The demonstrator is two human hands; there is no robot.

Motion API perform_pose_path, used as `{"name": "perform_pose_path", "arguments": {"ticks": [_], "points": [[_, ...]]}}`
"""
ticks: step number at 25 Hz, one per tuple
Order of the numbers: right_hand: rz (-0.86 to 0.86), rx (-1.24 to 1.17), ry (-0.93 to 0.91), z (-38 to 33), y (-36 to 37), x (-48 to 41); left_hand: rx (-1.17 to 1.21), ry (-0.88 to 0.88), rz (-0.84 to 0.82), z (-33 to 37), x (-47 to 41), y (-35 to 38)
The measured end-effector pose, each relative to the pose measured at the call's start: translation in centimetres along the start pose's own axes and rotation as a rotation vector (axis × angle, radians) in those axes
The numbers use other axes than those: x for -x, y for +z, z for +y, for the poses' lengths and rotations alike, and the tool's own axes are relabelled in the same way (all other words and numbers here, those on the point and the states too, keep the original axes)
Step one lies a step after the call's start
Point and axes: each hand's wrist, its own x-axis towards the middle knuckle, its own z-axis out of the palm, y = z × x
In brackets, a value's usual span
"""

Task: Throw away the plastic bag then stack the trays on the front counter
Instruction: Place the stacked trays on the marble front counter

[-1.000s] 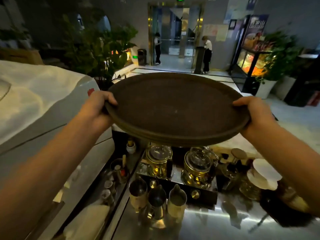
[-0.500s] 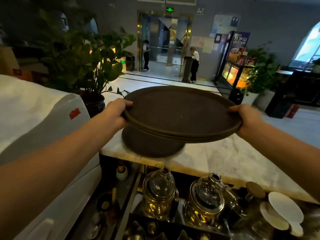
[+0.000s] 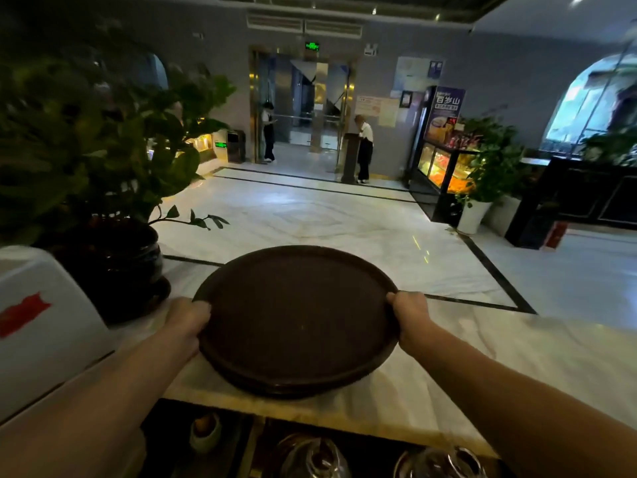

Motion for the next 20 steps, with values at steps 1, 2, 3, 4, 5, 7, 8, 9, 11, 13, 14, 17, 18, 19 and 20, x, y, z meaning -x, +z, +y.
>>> {"name": "perform_pose_path", "arguments": {"ticks": [1, 2, 3, 4, 5, 7, 8, 9, 11, 13, 14, 17, 18, 19, 20], "points": [[0.007, 0.032, 0.001, 0.9, 0.6, -1.1, -0.027, 0.013, -0.002, -0.6, -0.6, 0.2], [0.004, 0.070, 0.009, 1.7, 1.2, -1.7, -0.044, 0.039, -0.021, -1.0, -1.0, 0.2], [-0.006, 0.110, 0.010, 2.3, 1.6, -2.2, -0.051, 0.064, -0.043, -1.3, -1.4, 0.3], [-0.012, 0.156, 0.008, 2.8, 1.9, -2.5, -0.052, 0.088, -0.054, -1.8, -1.8, 0.5], [-0.012, 0.195, 0.000, 3.3, 2.2, -2.9, -0.058, 0.097, -0.052, -2.1, -2.2, 0.7], [0.002, 0.250, 0.001, 4.3, 2.8, -3.5, -0.083, 0.102, -0.031, -2.8, -2.8, 1.2], [0.017, 0.266, 0.006, 4.6, 3.1, -3.6, -0.088, 0.098, -0.022, -3.1, -3.3, 1.4], [0.033, 0.278, 0.009, 5.2, 3.2, -3.7, -0.102, 0.085, -0.022, -3.4, -3.4, 1.6], [0.047, 0.297, 0.013, 6.0, 3.7, -4.2, -0.134, 0.066, -0.011, -4.3, -4.6, 1.9], [0.063, 0.316, 0.013, 6.6, 4.1, -4.6, -0.190, 0.066, 0.001, -4.9, -5.3, 1.9], [0.068, 0.326, 0.014, 6.8, 4.3, -4.6, -0.206, 0.069, 0.008, -5.1, -5.4, 1.9], [0.068, 0.350, 0.017, 7.9, 5.1, -4.9, -0.201, 0.067, 0.045, -5.6, -5.7, 1.7], [0.071, 0.357, 0.012, 8.2, 5.3, -4.9, -0.200, 0.068, 0.053, -5.8, -5.7, 1.6], [0.077, 0.363, 0.002, 8.4, 5.5, -4.9, -0.202, 0.068, 0.060, -6.0, -6.0, 1.6], [0.082, 0.369, -0.004, 8.5, 5.6, -4.9, -0.206, 0.067, 0.065, -6.1, -6.1, 1.7]]}}
